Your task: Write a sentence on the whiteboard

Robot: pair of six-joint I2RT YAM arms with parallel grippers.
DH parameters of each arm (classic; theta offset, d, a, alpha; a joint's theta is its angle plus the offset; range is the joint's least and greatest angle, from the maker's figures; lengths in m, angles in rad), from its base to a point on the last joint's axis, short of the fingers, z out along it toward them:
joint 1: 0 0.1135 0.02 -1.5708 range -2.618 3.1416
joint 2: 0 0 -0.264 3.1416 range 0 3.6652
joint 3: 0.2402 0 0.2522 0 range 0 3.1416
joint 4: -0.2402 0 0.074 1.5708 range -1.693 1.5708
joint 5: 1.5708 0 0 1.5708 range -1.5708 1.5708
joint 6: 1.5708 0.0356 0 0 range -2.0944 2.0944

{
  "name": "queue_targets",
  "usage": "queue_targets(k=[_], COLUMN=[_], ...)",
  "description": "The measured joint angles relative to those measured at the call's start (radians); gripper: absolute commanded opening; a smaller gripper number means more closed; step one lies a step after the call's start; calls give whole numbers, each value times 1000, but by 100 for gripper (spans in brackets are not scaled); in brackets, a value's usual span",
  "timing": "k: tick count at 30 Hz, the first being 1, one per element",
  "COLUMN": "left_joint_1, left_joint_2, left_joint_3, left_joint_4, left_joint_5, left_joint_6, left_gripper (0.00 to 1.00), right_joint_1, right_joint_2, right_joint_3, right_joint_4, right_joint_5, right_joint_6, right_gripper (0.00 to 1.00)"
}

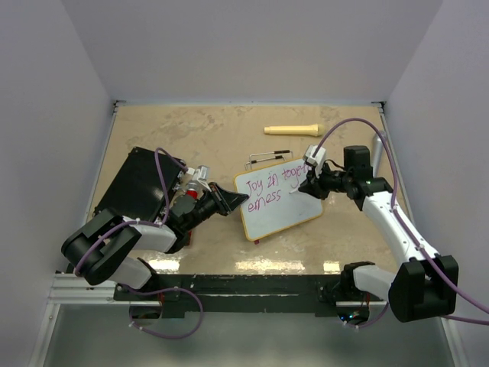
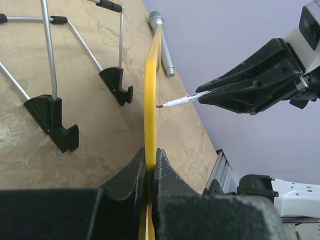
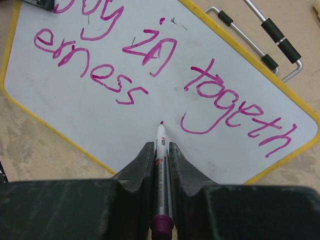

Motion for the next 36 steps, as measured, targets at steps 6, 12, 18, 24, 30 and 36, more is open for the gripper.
queue_targets(k=[6,12,18,24,30,36], left_joint_1=[-1,-1,-1,-1,-1,-1], left_joint_2=[0,0,1,1,3,6], left_joint_3=[0,0,-1,-1,-1,-1], left_joint_4=[2,3,4,4,6,11], left_joint_5=[0,0,0,0,0,0], left_joint_6=[0,0,0,0,0,0], left_gripper=[0,0,0,0,0,0], right_joint_1=[0,1,1,1,1,1], right_joint_2=[-1,-1,0,6,6,13], right_joint_3=[2,9,11,11,12,13], right_joint_4=[-8,-13,-3,14,24,24], right_joint_5=[0,0,9,8,-2,-18], right_joint_6=[-3,-4,2,13,21,18], right_gripper=[0,0,0,0,0,0])
